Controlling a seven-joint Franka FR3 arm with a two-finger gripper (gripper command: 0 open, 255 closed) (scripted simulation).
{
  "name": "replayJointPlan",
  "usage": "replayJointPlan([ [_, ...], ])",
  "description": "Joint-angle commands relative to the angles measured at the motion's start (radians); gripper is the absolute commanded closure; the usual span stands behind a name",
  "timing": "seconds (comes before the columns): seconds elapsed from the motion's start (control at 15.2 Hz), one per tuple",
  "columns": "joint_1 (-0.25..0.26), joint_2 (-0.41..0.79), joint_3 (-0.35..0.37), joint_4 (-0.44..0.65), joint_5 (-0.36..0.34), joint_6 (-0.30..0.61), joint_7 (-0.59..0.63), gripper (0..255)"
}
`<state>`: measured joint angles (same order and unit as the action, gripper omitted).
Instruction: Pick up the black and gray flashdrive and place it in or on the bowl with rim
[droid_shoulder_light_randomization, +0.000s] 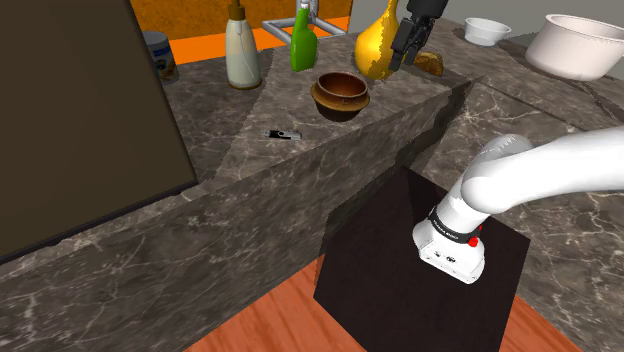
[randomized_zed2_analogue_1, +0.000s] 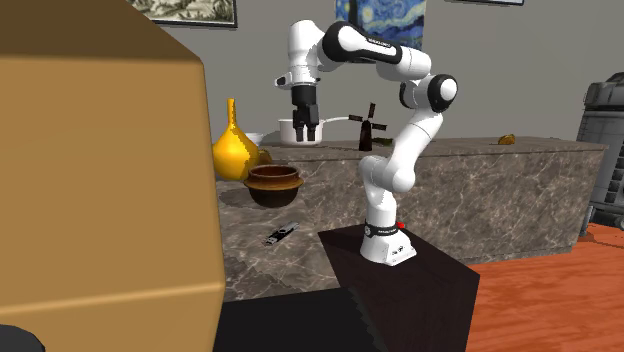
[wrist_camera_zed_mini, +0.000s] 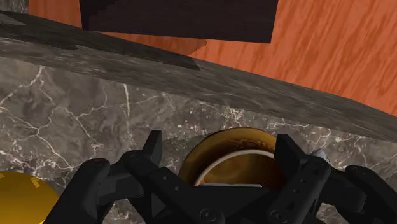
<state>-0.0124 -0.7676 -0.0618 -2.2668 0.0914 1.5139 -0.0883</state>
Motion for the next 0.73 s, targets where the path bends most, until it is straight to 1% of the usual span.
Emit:
replayJointPlan([
  [0.0, 0.000, 0.000, 0.000, 0.000, 0.000, 0.000, 0.000, 0],
  [0.66, 0.116, 0.257, 0.128, 0.067, 0.027, 0.187, -0.055, 0],
])
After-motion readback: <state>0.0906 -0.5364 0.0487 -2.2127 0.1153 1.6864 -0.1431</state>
